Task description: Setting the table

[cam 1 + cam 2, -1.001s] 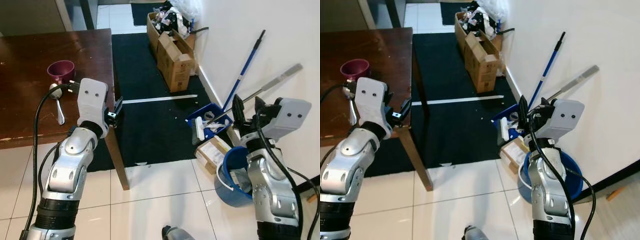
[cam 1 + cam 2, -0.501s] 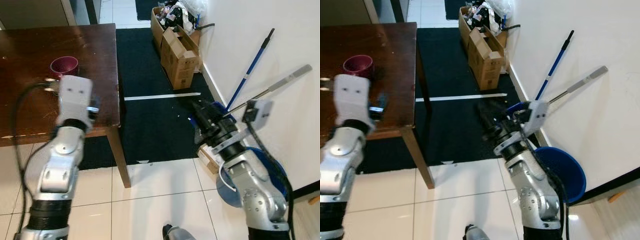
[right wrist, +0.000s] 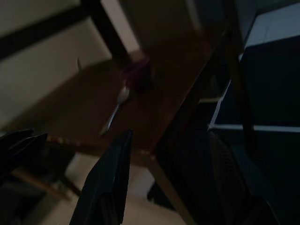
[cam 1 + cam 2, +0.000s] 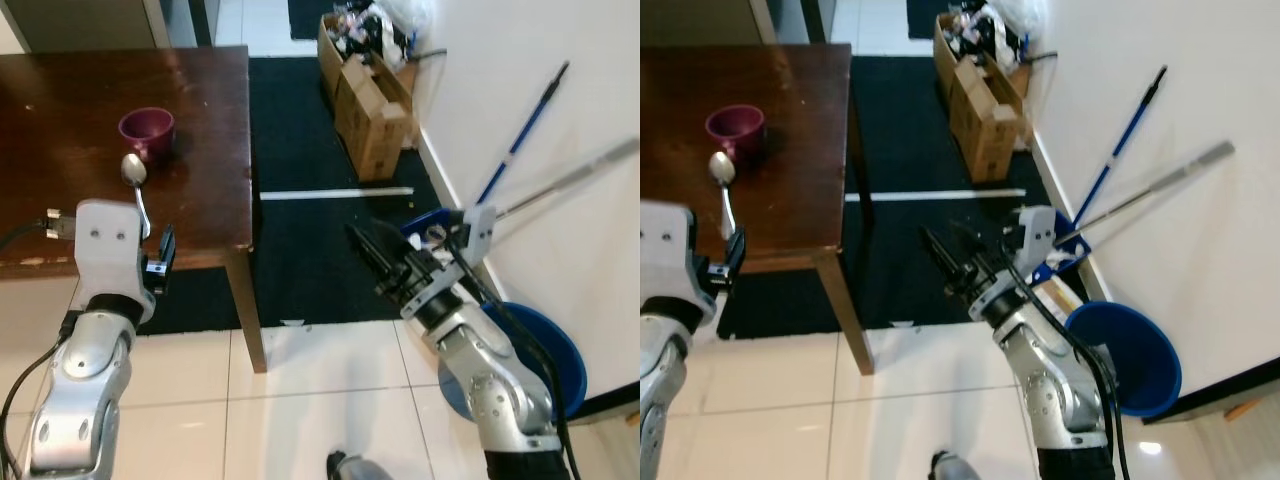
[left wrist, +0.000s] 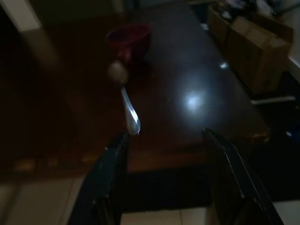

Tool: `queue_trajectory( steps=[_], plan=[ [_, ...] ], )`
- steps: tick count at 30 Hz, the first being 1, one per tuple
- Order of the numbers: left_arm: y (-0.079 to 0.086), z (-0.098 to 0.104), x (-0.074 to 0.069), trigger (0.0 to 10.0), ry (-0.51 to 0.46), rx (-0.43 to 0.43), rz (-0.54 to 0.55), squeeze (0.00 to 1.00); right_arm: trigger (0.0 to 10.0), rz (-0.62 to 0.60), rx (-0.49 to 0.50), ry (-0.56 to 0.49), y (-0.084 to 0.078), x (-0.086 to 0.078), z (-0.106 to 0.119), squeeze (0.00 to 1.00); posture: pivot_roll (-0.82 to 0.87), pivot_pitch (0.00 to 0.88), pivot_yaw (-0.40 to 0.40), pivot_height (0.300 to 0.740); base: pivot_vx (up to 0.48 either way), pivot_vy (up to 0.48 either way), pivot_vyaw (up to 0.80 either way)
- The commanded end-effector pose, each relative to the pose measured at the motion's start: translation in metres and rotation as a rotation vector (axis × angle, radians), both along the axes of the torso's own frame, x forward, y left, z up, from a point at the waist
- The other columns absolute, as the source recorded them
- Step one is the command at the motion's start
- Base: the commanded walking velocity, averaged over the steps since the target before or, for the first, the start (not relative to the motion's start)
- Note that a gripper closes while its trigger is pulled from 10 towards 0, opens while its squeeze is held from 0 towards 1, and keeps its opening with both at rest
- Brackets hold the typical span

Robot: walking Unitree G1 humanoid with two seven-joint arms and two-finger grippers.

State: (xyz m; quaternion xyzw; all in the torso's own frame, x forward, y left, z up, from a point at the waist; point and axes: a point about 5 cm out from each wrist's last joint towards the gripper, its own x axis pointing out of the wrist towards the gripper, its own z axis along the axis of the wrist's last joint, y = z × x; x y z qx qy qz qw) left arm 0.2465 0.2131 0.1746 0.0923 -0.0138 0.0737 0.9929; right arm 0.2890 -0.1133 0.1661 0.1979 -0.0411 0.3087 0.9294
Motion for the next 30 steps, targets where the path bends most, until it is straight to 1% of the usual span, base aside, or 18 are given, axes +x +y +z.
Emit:
queue_trajectory(
  steps=[1,2,3,6,10,11,12,13,14,16,18,19,22,25,30],
  plan=[
    [-0.003,-0.002,-0.003,10.0,0.007,0.006,0.004,0.0,10.0,0.024,-0.025,0.016,0.004,0.001,-0.007,0.0,0.03,0.054,-0.038,0.74,0.0,0.0,0.0],
    [-0.01,-0.005,0.001,10.0,0.006,-0.011,-0.001,0.0,10.0,0.027,-0.045,0.019,0.007,0.004,-0.01,0.0,0.05,0.046,-0.057,0.74,0.0,0.0,0.0],
    [-0.013,-0.005,0.002,10.0,-0.001,-0.018,-0.002,0.0,10.0,0.028,-0.049,0.02,0.007,0.005,-0.011,0.0,0.05,0.043,-0.064,0.74,0.0,0.0,0.0],
    [-0.022,-0.001,0.007,10.0,-0.022,-0.009,-0.024,0.0,10.0,0.02,-0.057,0.016,0.007,0.01,-0.011,0.0,0.09,0.04,-0.095,0.74,0.0,0.0,0.0],
    [-0.021,0.003,0.005,10.0,-0.032,0.008,-0.025,0.0,10.0,0.033,-0.041,0.012,0.012,0.017,-0.008,0.0,0.11,0.044,-0.11,0.74,0.0,0.0,0.0],
    [-0.019,0.004,0.005,10.0,-0.033,0.009,-0.018,0.0,10.0,0.042,-0.045,0.006,0.015,0.018,-0.007,0.0,0.1,0.041,-0.102,0.74,0.0,0.0,0.0],
    [-0.018,0.004,0.007,10.0,-0.032,0.008,-0.017,0.0,10.0,0.049,-0.046,-0.006,0.018,0.02,-0.004,0.0,0.09,0.039,-0.077,0.74,0.0,0.0,0.0],
    [-0.018,0.004,0.011,10.0,-0.029,0.011,-0.028,0.0,10.0,0.047,-0.049,-0.019,0.018,0.021,-0.002,0.0,0.09,0.039,-0.077,0.74,0.0,0.0,0.0],
    [-0.02,0.004,0.015,10.0,-0.027,0.01,-0.046,0.0,10.0,0.039,-0.05,-0.03,0.018,0.022,-0.001,0.0,0.07,0.032,-0.053,0.74,0.0,0.0,0.0],
    [-0.026,0.005,0.023,10.0,-0.027,0.018,-0.09,0.0,10.0,0.002,-0.035,-0.036,0.012,0.022,0.0,0.0,0.06,0.027,-0.036,0.74,0.0,0.0,0.0],
    [-0.027,0.006,0.026,10.0,-0.029,0.022,-0.103,0.0,10.0,-0.012,-0.03,-0.037,0.01,0.022,0.0,0.0,0.05,0.025,-0.021,0.74,0.0,0.0,0.0],
    [-0.03,0.008,0.03,10.0,-0.033,0.027,-0.131,0.0,10.0,-0.033,-0.025,-0.037,0.007,0.021,-0.002,0.0,0.03,0.019,0.007,0.74,0.0,0.0,0.0],
    [-0.032,0.016,0.041,10.0,-0.049,0.052,-0.182,0.0,10.0,-0.079,-0.011,-0.037,0.003,0.014,-0.006,0.0,0.01,0.01,0.036,0.74,0.0,0.0,0.0],
    [-0.031,0.019,0.046,10.0,-0.056,0.059,-0.187,0.0,10.0,-0.095,-0.013,-0.041,0.003,0.012,-0.008,0.0,0.0,0.008,0.051,0.74,0.0,0.0,0.0],
    [-0.032,0.02,0.047,10.0,-0.057,0.055,-0.192,0.0,10.0,-0.1,-0.013,-0.054,0.002,0.013,-0.006,0.0,-0.01,0.009,0.052,0.74,0.0,0.0,0.0]
  ],
)
